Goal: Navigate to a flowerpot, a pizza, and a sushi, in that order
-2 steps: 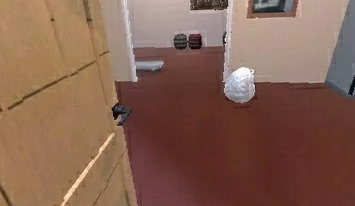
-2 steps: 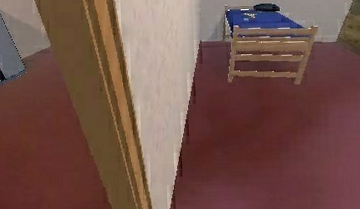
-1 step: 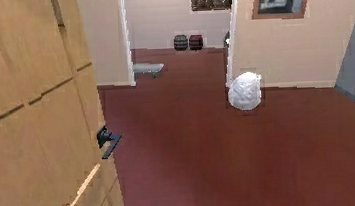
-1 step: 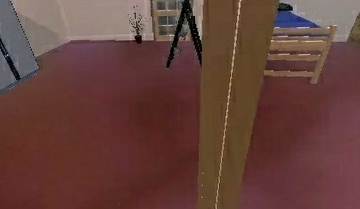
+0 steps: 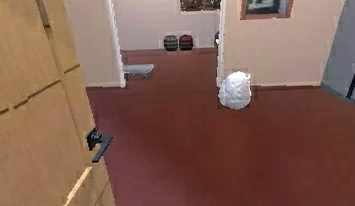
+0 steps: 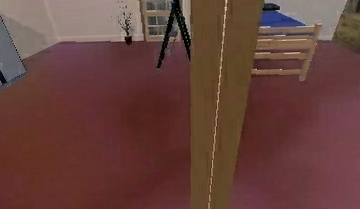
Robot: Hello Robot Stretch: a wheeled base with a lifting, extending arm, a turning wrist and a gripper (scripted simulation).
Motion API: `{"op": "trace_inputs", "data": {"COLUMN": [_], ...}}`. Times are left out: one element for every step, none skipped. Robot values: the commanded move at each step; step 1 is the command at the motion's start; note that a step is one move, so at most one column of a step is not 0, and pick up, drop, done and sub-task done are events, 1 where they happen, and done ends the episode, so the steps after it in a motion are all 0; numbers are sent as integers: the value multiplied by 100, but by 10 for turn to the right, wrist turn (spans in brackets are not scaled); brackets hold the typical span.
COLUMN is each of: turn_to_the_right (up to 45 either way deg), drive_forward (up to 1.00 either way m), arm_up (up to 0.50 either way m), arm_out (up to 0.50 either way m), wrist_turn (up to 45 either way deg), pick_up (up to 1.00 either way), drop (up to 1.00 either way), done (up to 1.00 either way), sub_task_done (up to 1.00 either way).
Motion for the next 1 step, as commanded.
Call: {"op": "trace_inputs", "data": {"turn_to_the_right": [30], "drive_forward": [0], "arm_up": [0], "arm_out": [0], "wrist_turn": [0], "pick_up": [0], "drop": [0], "done": [0], "sub_task_done": [0]}}
